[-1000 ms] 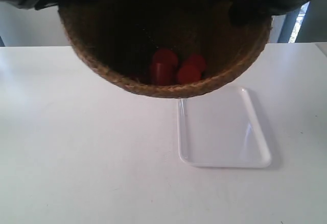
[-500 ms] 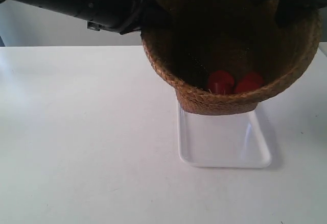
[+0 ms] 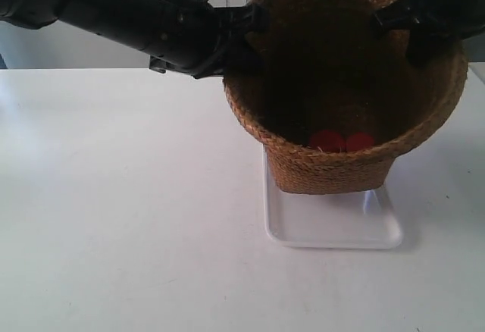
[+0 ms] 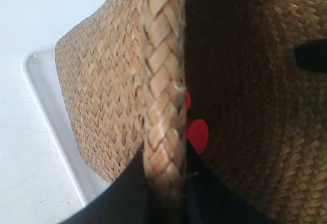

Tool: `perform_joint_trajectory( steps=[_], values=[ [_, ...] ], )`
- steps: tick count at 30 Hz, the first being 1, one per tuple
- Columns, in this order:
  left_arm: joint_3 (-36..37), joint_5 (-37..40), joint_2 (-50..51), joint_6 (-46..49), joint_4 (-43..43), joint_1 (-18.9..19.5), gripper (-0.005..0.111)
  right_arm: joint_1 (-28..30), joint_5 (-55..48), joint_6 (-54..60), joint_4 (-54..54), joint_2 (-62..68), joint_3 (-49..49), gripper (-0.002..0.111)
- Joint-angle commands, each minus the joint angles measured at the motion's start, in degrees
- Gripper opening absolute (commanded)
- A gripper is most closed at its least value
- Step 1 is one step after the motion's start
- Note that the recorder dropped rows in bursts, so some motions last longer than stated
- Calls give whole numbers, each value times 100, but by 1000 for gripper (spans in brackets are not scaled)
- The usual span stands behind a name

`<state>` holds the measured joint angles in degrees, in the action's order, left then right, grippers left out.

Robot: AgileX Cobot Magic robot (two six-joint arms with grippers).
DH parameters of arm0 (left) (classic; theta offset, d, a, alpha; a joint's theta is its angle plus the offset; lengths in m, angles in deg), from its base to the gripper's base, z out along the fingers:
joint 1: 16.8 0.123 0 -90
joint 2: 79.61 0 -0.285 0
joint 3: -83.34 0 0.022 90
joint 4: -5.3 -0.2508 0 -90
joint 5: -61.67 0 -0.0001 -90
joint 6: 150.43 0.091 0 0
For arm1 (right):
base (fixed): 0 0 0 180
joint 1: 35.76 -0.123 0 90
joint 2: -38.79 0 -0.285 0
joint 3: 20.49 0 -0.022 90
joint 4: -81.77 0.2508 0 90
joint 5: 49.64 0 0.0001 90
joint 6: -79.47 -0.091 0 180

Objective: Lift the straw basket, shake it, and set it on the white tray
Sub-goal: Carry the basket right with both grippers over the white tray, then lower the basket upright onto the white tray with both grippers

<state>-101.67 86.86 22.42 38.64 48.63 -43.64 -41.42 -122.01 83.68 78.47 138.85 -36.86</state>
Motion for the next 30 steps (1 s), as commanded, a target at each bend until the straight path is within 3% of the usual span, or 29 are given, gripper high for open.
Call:
perform_joint_trajectory(
  steps=[1,10,20,30],
  values=[
    [-69,264,-80,119,91,-114,0,28,241,209,240,97,-29,0],
    [-69,288,5,80,-47,-95,1,119,241,114,201,159,227,0],
    [-77,433,186,11,-32,-95,30,119,241,54,-95,182,237,0],
    [-77,447,209,11,-233,-81,31,119,241,-11,-43,221,397,0]
  ],
)
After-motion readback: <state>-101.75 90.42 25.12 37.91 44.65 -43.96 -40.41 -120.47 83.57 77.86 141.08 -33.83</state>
